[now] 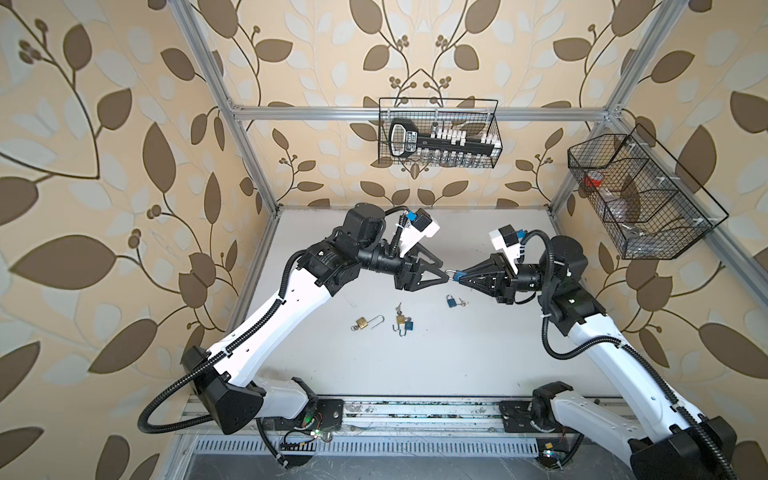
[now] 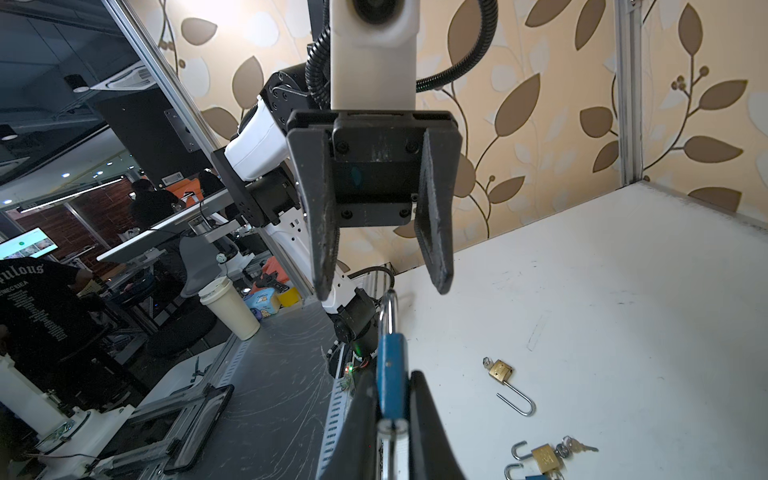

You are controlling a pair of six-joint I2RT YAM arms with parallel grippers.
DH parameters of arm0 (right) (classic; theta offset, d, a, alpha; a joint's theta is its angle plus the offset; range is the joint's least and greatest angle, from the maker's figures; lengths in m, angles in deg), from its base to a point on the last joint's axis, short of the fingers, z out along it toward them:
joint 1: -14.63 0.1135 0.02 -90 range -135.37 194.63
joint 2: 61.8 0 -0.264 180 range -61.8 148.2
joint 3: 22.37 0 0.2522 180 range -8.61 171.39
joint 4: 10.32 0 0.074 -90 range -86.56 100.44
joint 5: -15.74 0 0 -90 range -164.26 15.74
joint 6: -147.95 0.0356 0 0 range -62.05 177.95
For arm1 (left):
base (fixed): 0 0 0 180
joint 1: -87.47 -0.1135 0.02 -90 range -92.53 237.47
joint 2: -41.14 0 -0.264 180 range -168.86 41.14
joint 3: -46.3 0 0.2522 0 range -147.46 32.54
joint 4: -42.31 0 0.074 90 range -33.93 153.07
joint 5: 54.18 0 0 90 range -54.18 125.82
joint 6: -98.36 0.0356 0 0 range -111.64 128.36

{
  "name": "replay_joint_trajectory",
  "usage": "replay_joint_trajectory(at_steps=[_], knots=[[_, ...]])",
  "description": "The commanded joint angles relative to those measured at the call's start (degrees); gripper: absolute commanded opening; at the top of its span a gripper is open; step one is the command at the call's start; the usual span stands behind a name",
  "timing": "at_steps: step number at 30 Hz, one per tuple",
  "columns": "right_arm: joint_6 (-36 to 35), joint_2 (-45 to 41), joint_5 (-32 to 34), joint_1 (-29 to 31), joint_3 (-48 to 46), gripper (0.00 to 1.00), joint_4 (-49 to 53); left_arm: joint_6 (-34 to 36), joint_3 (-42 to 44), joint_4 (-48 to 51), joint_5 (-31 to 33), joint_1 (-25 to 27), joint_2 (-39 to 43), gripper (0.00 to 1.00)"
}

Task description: Lock with the key

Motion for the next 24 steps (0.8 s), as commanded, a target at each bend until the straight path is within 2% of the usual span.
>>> replay_joint_trajectory(at_steps=[1, 9, 12, 16, 24], knots=[[-1.72, 0.01, -1.95, -0.21, 1.82, 0.00, 0.68, -0.07, -2.06, -1.27, -2.96, 0.44, -0.23, 0.54], [-1.54, -0.35, -2.35, -0.11, 1.82, 0.00, 0.46, -0.46, -3.89, 0.06, -4.26, 1.22, -2.88, 0.54], [-1.53, -0.54, -2.58, -0.14, 1.55, 0.00, 0.46, -0.55, -4.07, -0.30, -4.00, 1.38, -3.06, 0.48], [-1.50, -0.67, -2.42, -0.13, 1.46, 0.00, 0.29, -0.64, -4.39, -0.22, -4.01, 1.48, -3.45, 0.36], [-0.88, -0.65, -3.32, -0.16, 1.99, 0.00, 0.12, 1.19, -4.30, 1.20, -1.95, 1.53, -2.69, 0.27]])
